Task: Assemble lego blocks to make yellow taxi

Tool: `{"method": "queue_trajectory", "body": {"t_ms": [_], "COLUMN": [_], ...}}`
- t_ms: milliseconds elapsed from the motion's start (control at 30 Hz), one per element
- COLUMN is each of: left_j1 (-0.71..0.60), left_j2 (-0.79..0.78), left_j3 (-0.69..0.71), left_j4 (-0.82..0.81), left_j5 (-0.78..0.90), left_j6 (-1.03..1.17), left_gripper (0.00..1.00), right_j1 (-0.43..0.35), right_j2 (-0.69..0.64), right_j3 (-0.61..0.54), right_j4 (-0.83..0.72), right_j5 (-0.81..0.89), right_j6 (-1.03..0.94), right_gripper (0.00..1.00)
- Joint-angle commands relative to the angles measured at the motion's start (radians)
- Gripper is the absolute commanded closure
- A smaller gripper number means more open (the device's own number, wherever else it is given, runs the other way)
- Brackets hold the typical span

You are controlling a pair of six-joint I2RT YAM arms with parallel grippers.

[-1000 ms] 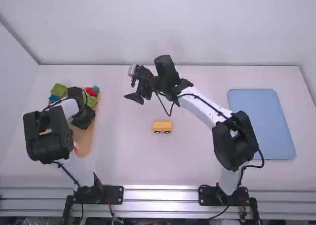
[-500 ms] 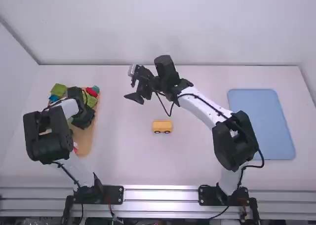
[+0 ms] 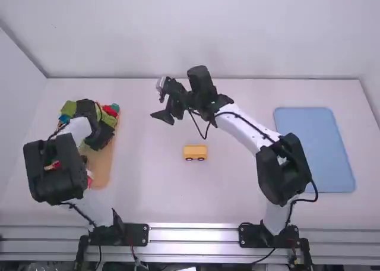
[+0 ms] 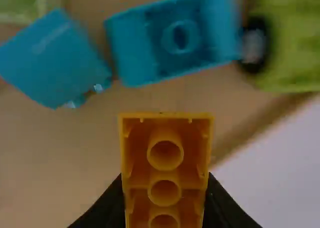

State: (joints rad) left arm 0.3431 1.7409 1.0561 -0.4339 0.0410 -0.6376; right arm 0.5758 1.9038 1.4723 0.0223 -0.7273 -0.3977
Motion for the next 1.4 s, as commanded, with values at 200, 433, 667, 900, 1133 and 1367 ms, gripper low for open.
{"method": "queue_trajectory", "body": {"t_ms": [200,433,667,900,1133,1367], "left_j1": [-0.065,-0.163,-0.208,-0.334,-0.409,-0.409], "left_j2": [-0.293,-0.362,-0.359,-0.322,-0.277,-0.219], "left_j3": [-0.048,-0.172,-0.304,-0.385,-0.381,-0.349], "left_j4": [0.190,0.417,0.772,1.178,1.284,1.284], "left_j5": [0.549,0.946,1.274,1.209,1.196,1.196], "left_j6": [0.502,0.815,0.864,0.660,0.626,0.625], "left_gripper": [0.87,0.82,0.83,0.83,0.84,0.85], "right_j1": [-0.026,-0.108,-0.230,-0.243,-0.240,-0.224], "right_j2": [0.019,0.019,0.019,0.014,-0.014,-0.075], "right_j3": [0.026,0.025,0.015,-0.038,-0.126,-0.132], "right_j4": [0.040,0.045,0.036,0.016,0.020,0.033], "right_j5": [-0.012,-0.513,-0.747,-0.833,-0.832,-0.832], "right_j6": [0.129,0.064,0.118,0.013,-0.125,-0.124], "right_gripper": [0.02,0.02,0.01,0.05,0.02,0.07]}}
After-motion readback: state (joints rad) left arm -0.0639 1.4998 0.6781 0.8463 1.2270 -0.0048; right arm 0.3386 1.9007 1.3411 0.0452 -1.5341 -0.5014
